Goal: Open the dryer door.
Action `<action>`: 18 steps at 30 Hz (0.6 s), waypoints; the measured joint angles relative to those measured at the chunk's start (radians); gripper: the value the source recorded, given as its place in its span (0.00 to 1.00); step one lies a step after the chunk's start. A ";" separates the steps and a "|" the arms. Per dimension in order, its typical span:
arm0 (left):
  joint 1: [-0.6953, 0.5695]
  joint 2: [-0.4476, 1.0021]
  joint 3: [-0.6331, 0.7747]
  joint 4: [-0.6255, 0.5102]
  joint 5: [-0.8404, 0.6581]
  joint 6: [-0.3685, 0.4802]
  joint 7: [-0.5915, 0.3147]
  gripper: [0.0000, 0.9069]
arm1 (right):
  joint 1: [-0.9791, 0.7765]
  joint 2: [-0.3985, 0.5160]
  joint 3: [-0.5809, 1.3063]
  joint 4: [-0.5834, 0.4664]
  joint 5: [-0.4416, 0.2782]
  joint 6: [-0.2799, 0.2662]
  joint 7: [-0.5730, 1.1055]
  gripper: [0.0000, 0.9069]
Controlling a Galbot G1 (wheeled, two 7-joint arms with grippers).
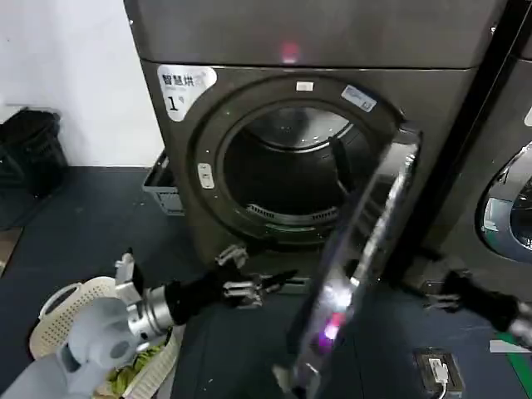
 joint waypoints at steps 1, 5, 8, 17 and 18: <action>-0.005 -0.001 0.011 0.002 0.004 -0.002 0.000 1.00 | -0.007 0.007 0.027 0.006 -0.003 0.018 0.029 1.00; -0.026 -0.008 0.061 0.011 0.023 -0.009 -0.003 1.00 | -0.027 0.026 0.123 0.016 -0.024 0.045 0.171 1.00; -0.047 -0.019 0.102 0.011 0.030 -0.012 -0.007 1.00 | -0.041 0.025 0.187 0.016 -0.036 0.044 0.298 1.00; -0.127 -0.053 0.251 0.041 0.065 -0.038 -0.028 1.00 | -0.087 -0.016 0.362 0.029 -0.036 -0.019 0.600 1.00; -0.136 -0.059 0.266 0.044 0.066 -0.040 -0.030 1.00 | -0.092 -0.018 0.376 0.031 -0.031 -0.034 0.626 1.00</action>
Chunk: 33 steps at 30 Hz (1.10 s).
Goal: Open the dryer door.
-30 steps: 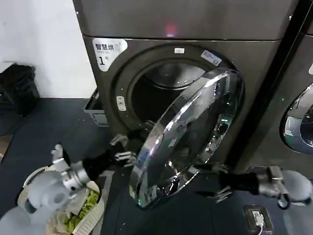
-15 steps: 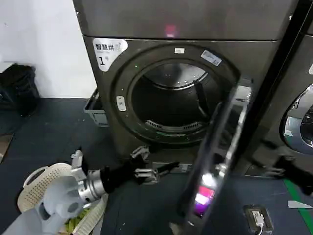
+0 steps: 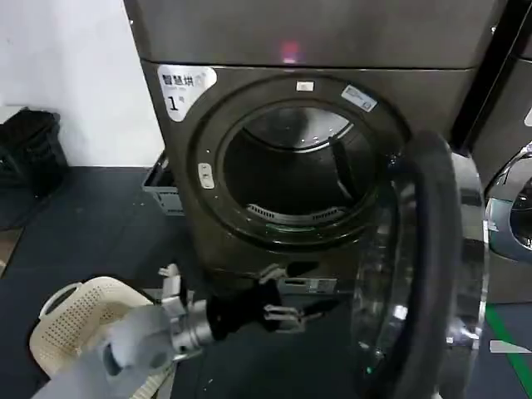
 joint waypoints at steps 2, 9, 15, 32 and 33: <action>-0.026 -0.011 0.035 0.011 0.008 -0.012 -0.005 1.00 | -0.013 -0.004 0.031 0.005 0.011 -0.029 0.061 1.00; -0.122 -0.052 0.136 0.061 0.020 -0.040 -0.010 1.00 | -0.029 -0.033 0.106 -0.019 0.034 -0.060 0.238 1.00; -0.189 -0.095 0.215 0.104 0.018 -0.047 -0.031 1.00 | -0.052 -0.054 0.163 -0.037 0.036 -0.062 0.305 1.00; -0.375 -0.249 0.400 0.299 0.036 -0.132 -0.019 1.00 | -0.108 -0.052 0.257 -0.033 0.040 -0.047 0.304 1.00; -0.386 -0.258 0.409 0.315 0.037 -0.133 -0.019 1.00 | -0.110 -0.054 0.262 -0.034 0.040 -0.047 0.304 1.00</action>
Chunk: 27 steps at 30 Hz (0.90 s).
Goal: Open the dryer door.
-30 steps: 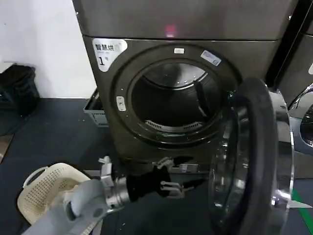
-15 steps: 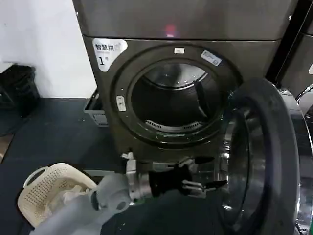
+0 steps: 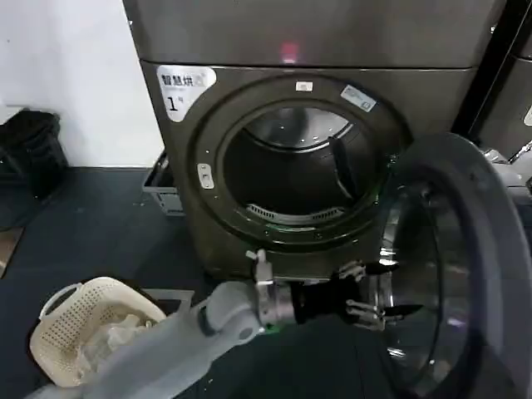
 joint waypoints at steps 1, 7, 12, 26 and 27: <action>-0.007 -0.009 0.006 0.011 0.001 -0.001 0.000 1.00 | -0.001 -0.001 0.004 -0.001 0.000 0.002 0.000 1.00; -0.041 -0.067 0.037 0.067 0.024 -0.011 -0.008 1.00 | 0.002 -0.007 0.041 -0.009 -0.014 0.000 0.015 1.00; -0.066 -0.112 0.057 0.106 0.027 -0.030 -0.009 1.00 | -0.003 -0.002 0.067 -0.002 -0.055 0.011 0.038 1.00; -0.150 -0.210 0.110 0.205 0.037 -0.060 -0.048 1.00 | -0.021 -0.009 0.121 -0.003 -0.056 0.012 0.043 1.00; -0.158 -0.219 0.114 0.215 0.037 -0.062 -0.051 1.00 | -0.022 -0.009 0.121 -0.004 -0.056 0.012 0.043 1.00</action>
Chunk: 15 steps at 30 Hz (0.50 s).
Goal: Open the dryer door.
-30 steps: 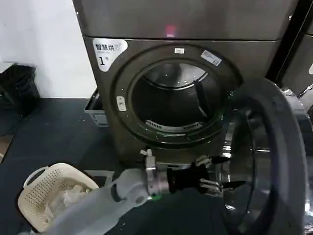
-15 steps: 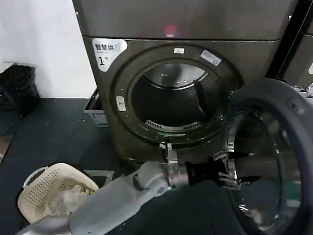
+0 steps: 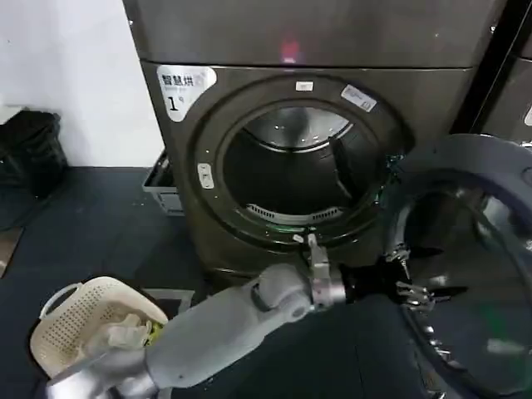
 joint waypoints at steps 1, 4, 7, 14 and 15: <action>-0.010 -0.009 0.003 0.010 0.000 -0.004 -0.001 1.00 | 0.000 0.000 0.000 -0.001 0.000 0.000 0.000 1.00; -0.030 -0.037 0.012 0.043 -0.001 -0.011 -0.007 1.00 | -0.002 -0.001 0.001 -0.005 0.000 0.001 -0.001 1.00; -0.046 -0.064 0.023 0.078 0.004 -0.018 -0.012 1.00 | -0.007 -0.004 0.005 -0.008 0.000 0.002 -0.002 1.00; -0.069 -0.120 0.036 0.141 0.006 -0.033 -0.039 1.00 | -0.028 -0.024 0.038 -0.015 -0.003 0.002 -0.005 1.00; -0.070 -0.130 0.037 0.154 0.008 -0.037 -0.039 1.00 | -0.032 -0.025 0.043 -0.013 -0.004 0.002 -0.006 1.00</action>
